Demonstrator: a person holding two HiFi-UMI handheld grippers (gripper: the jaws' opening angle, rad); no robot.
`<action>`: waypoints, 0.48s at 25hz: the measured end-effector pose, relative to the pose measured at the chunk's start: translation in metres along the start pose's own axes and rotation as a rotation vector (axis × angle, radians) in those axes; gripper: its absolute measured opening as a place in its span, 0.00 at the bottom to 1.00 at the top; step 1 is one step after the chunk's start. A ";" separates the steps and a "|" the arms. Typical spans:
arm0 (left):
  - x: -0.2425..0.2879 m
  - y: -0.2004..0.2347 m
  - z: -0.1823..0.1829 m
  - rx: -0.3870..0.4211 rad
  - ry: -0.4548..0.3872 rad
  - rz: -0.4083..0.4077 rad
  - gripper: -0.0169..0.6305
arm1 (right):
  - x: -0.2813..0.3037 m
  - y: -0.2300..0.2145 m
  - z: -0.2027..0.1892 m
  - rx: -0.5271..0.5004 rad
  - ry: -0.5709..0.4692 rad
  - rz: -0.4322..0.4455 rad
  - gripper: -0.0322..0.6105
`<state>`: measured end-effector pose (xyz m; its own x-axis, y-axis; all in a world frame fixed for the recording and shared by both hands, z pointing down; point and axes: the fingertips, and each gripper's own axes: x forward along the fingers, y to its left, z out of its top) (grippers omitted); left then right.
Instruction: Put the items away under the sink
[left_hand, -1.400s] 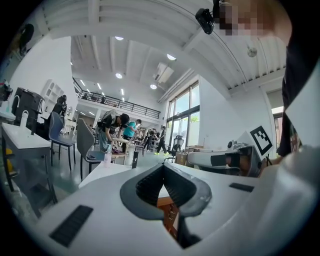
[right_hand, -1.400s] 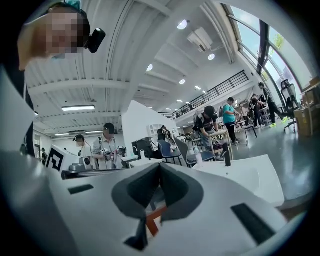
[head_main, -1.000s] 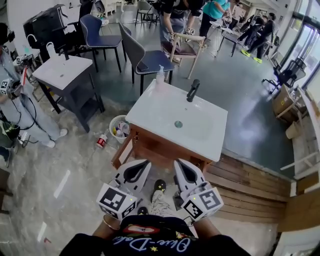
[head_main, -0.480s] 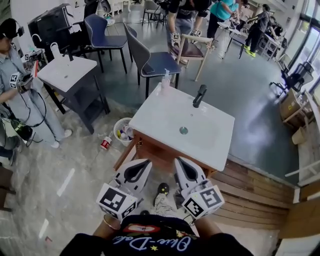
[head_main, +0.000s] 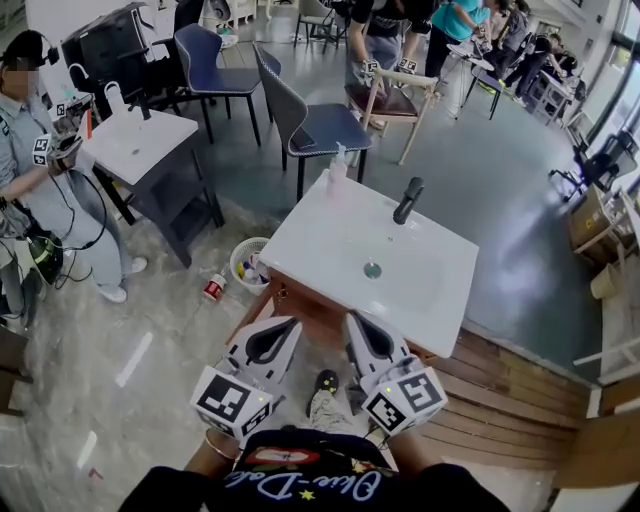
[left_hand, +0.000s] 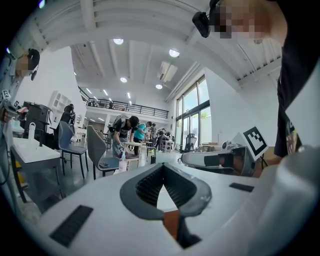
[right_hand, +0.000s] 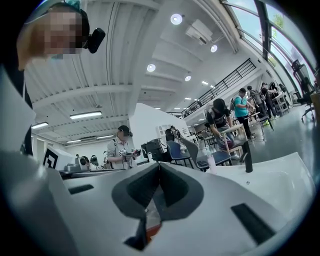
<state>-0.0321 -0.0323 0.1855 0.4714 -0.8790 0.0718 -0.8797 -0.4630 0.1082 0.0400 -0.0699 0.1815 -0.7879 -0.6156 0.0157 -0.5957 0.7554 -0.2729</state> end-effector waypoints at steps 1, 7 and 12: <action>0.002 0.003 0.001 0.000 -0.001 0.004 0.04 | 0.003 -0.002 0.000 0.003 0.002 0.005 0.06; 0.016 0.015 0.002 -0.006 0.002 0.025 0.04 | 0.019 -0.018 0.003 0.006 0.009 0.010 0.06; 0.029 0.024 0.003 -0.006 0.001 0.038 0.04 | 0.030 -0.030 0.005 0.015 0.004 0.023 0.06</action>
<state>-0.0398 -0.0688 0.1872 0.4377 -0.8958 0.0766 -0.8966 -0.4285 0.1117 0.0348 -0.1126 0.1856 -0.8019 -0.5974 0.0127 -0.5751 0.7658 -0.2877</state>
